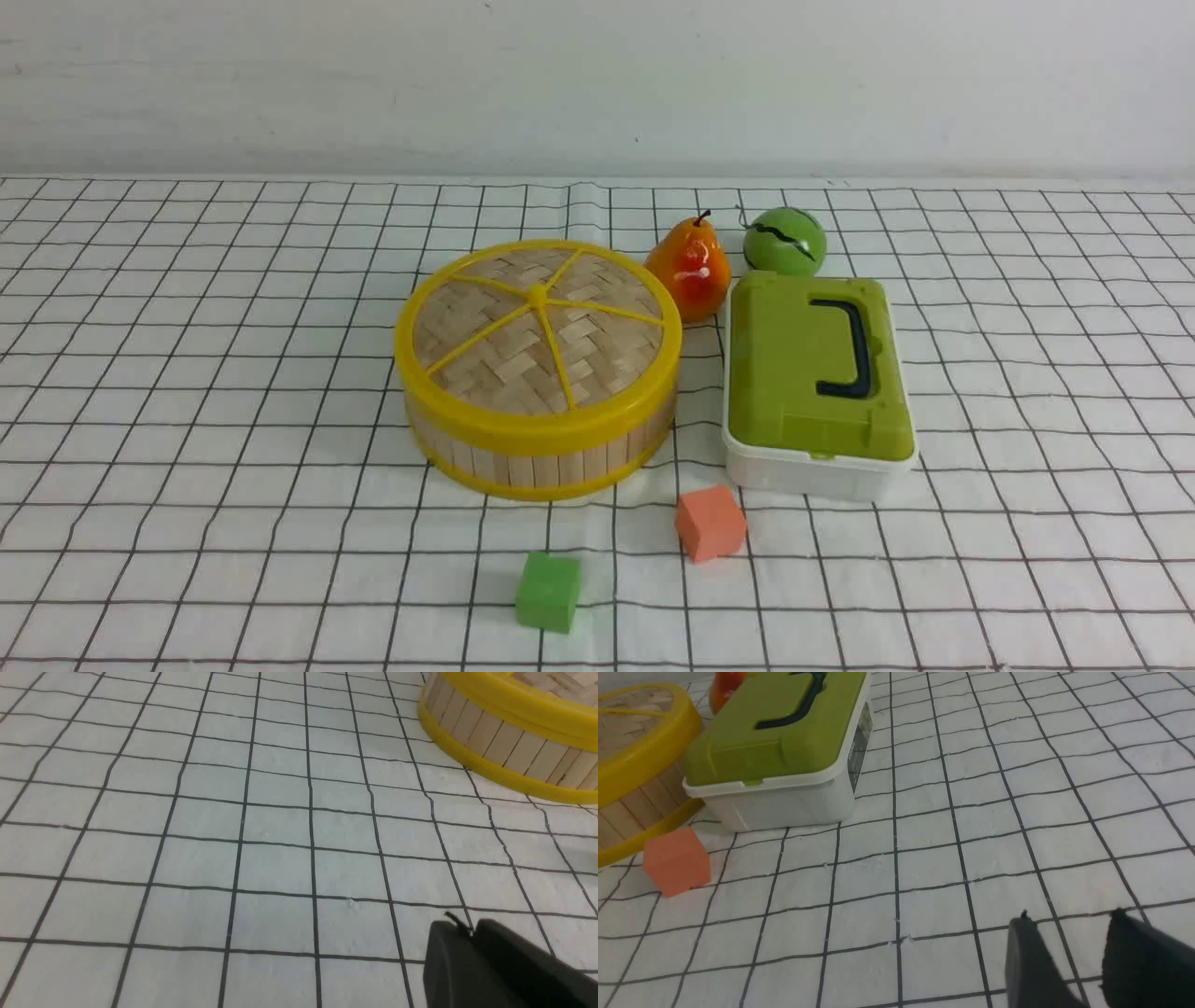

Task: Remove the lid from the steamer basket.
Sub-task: Use the left arm to lift the lid of the steamer

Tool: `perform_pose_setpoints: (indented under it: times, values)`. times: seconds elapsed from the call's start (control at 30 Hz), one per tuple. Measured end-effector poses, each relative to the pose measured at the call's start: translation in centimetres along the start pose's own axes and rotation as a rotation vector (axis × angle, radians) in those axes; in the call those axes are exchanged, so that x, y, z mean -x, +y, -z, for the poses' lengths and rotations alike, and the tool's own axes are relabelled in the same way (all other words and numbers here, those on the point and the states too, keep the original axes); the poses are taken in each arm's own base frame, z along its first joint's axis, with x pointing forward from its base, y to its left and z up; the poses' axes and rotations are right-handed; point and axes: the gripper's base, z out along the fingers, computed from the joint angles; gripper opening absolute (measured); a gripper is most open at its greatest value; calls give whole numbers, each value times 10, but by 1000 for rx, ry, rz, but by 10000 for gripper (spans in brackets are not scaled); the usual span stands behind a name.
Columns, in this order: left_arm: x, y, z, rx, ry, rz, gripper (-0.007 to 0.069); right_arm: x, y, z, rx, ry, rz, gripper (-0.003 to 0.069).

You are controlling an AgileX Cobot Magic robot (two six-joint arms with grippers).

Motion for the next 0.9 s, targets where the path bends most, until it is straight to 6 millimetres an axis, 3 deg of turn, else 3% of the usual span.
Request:
perform_pose_setpoints:
  times: [0.9]
  values:
    - [0,0,0,0,0,0,73,0,0,0,0,0,0,240]
